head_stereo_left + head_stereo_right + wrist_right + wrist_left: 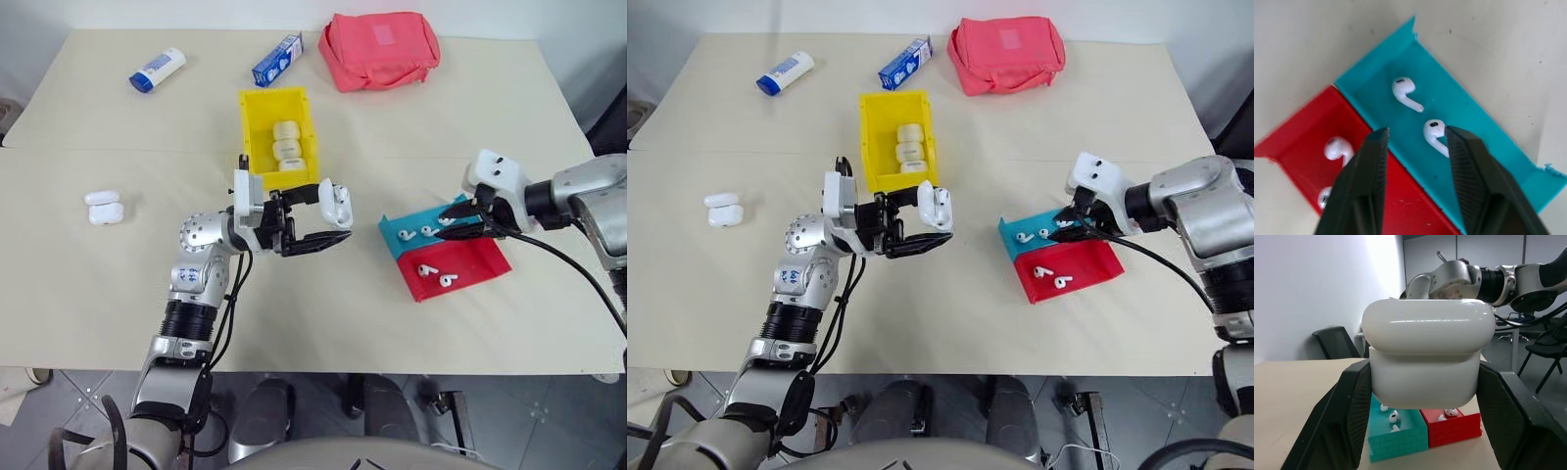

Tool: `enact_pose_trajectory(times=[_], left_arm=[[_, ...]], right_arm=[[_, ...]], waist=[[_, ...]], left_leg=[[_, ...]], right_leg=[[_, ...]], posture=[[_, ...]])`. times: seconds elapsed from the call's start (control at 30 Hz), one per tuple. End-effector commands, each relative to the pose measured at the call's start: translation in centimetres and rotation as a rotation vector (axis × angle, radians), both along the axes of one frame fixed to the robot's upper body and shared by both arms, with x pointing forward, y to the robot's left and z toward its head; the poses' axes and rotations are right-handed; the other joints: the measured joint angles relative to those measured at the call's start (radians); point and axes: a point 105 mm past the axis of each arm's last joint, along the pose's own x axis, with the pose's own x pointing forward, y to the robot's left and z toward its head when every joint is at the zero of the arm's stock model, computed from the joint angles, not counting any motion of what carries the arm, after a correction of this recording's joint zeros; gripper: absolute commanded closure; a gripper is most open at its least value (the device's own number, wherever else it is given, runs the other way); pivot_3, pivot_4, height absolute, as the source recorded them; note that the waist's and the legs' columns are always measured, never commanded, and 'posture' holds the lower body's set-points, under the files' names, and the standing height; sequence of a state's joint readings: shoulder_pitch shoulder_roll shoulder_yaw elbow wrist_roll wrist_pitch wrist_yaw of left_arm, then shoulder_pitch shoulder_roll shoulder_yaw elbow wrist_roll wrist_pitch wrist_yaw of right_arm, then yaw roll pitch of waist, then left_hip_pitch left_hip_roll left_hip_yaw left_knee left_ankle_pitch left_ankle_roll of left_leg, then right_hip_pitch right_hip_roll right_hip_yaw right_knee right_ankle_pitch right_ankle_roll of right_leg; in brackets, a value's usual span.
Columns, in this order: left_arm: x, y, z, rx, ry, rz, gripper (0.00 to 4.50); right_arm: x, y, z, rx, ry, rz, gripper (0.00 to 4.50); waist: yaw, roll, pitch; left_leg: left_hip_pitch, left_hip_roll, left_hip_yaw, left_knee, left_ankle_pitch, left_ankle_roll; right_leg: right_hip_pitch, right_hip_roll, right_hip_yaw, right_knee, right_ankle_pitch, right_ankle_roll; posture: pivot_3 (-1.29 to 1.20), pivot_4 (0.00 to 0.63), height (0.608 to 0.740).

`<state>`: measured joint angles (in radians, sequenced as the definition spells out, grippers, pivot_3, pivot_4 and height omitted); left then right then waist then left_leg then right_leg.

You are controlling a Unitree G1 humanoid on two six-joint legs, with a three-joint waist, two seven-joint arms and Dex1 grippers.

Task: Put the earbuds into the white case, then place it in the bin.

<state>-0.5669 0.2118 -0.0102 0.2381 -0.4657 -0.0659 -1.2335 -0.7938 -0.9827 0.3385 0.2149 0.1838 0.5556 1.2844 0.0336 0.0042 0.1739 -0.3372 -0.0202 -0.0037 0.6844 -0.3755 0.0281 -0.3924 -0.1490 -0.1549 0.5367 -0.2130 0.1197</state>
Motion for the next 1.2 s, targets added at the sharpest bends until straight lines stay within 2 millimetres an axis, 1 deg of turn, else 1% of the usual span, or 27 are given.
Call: enact_pose_trajectory(times=[0.03, 0.17, 0.33, 0.47, 0.6, 0.8, 1.2], left_arm=[[-0.6, 0.0, 0.8, -0.021, -0.037, 0.002, 1.71], [-0.7, 0.1, 0.7, -0.021, -0.037, 0.011, 1.71], [-0.9, 0.1, 0.7, -0.022, -0.037, 0.013, 1.71], [-1.0, 0.1, 0.7, -0.024, -0.038, 0.016, 1.71], [-1.1, 0.1, 0.6, -0.028, -0.038, 0.02, 1.71], [-1.2, 0.1, 0.6, -0.03, -0.039, 0.027, 1.71], [-1.2, 0.3, 0.6, -0.032, -0.037, 0.049, 1.71]], right_arm=[[1.3, -0.2, 0.3, -0.059, -0.031, 0.008, 2.56], [1.9, -0.1, -0.2, -0.082, -0.015, 0.021, 2.56], [2.1, -0.1, -0.7, -0.109, 0.002, 0.04, 2.56], [2.1, 0.5, -0.8, -0.111, 0.016, 0.063, 2.56], [2.1, 1.3, -1.2, -0.119, 0.027, 0.088, 2.56], [2.3, 0.9, -1.9, -0.164, 0.034, 0.087, 2.56], [2.6, 1.0, -2.5, -0.21, 0.041, 0.113, 2.56]], waist=[[-0.005, 0.0, 0.0], [-0.008, 0.0, 0.0], [-0.008, 0.0, 0.0], [-0.01, 0.001, 0.0], [-0.009, 0.001, 0.0], [-0.009, 0.001, 0.0], [-0.011, 0.001, 0.0]], left_leg=[[0.0, 0.0, 0.0, 0.0, 0.0, 0.0], [0.0, 0.0, -0.001, 0.0, 0.0, -0.001], [0.0, 0.0, -0.001, 0.0, 0.001, -0.001], [0.0, 0.0, 0.0, 0.0, 0.001, -0.002], [0.0, 0.0, 0.0, 0.0, 0.001, -0.002], [0.0, 0.0, -0.001, 0.0, 0.001, -0.002], [0.001, 0.0, 0.0, 0.0, 0.001, -0.002]], right_leg=[[0.0, 0.0, 0.0, 0.0, 0.0, 0.0], [0.0, 0.0, 0.0, 0.001, 0.0, 0.0], [0.0, 0.0, -0.001, 0.001, 0.0, 0.0], [0.0, 0.001, -0.001, 0.001, 0.0, 0.0], [0.0, 0.0, 0.0, 0.001, 0.0, 0.0], [0.0, 0.0, 0.0, 0.001, 0.0, 0.0], [0.0, 0.001, 0.0, 0.002, 0.0, 0.0]], posture=[[0.0, 0.15, 0.74], [0.0, 0.15, 0.74], [0.0, 0.15, 0.74], [0.0, 0.15, 0.74], [0.0, 0.15, 0.74], [0.0, 0.15, 0.74], [0.0, 0.15, 0.74]])
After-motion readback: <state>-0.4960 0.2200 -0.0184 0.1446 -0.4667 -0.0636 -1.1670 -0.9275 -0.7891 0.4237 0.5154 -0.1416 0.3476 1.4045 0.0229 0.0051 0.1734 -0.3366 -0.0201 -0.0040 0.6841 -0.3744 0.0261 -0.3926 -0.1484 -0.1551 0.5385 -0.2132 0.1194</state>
